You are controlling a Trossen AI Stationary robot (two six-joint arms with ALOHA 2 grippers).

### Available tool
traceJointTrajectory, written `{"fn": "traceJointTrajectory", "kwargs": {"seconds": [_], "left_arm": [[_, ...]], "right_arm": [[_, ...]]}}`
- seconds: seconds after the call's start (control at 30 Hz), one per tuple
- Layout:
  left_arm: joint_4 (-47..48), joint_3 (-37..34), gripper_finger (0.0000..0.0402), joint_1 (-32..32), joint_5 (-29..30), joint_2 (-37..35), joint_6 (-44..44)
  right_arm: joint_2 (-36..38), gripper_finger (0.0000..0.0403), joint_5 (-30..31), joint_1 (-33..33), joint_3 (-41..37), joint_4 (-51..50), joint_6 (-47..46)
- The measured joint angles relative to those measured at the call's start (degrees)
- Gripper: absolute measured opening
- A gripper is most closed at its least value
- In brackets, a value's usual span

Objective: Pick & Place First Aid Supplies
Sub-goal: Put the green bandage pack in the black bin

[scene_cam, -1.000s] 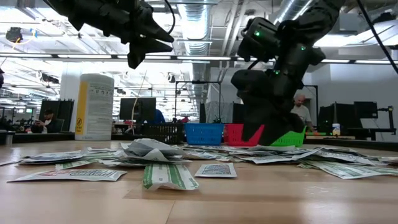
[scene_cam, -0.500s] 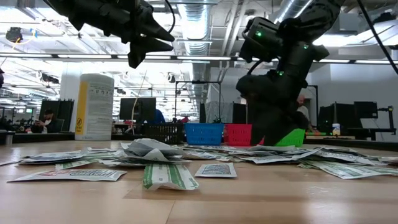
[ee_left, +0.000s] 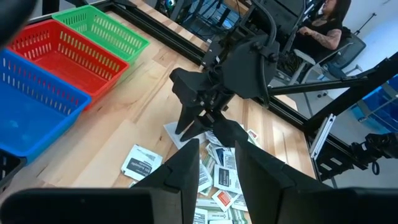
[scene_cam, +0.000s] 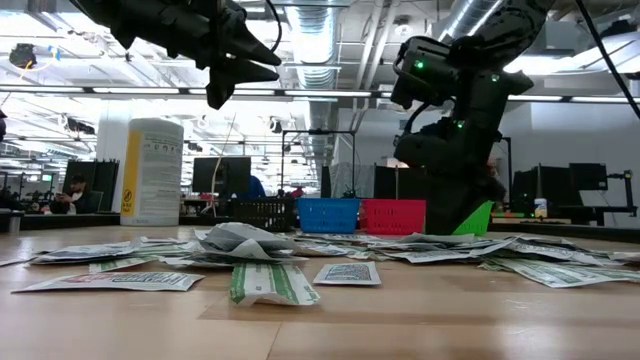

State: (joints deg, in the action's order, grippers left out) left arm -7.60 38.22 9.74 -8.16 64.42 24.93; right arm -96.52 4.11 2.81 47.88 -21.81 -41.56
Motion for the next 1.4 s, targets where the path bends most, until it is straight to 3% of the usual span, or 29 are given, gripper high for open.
{"fn": "traceJointTrajectory", "kwargs": {"seconds": [0.17,0.37,0.53,0.67,0.87,1.07,1.4], "left_arm": [[0.0,0.0,0.0104,0.0,0.01,0.0,-0.2],[-0.1,-0.02,0.0104,0.02,0.0,0.02,-0.2],[-0.2,-0.02,0.0104,0.02,0.01,0.0,-0.22],[-0.2,-0.02,0.0104,0.02,0.0,0.02,-0.22],[-0.22,-0.02,0.0104,-0.02,0.0,0.02,-0.2],[-0.22,-0.02,0.0104,-0.02,0.0,0.02,-0.2],[-0.22,-0.02,0.0104,-0.02,0.0,0.02,-0.2]], "right_arm": [[4.21,0.0108,-0.03,0.0,-0.12,0.33,1.18],[6.38,0.0176,0.33,0.0,-0.06,0.59,3.39],[3.87,0.0238,0.45,0.0,0.0,1.21,5.98],[0.11,0.0262,0.69,-0.28,0.03,1.28,5.68],[-4.3,0.0265,1.71,-1.49,0.5,2.13,3.57],[-4.28,0.0258,1.5,-2.05,0.39,1.78,3.19],[-2.57,0.0183,2.02,-1.91,0.17,1.06,2.95]]}}
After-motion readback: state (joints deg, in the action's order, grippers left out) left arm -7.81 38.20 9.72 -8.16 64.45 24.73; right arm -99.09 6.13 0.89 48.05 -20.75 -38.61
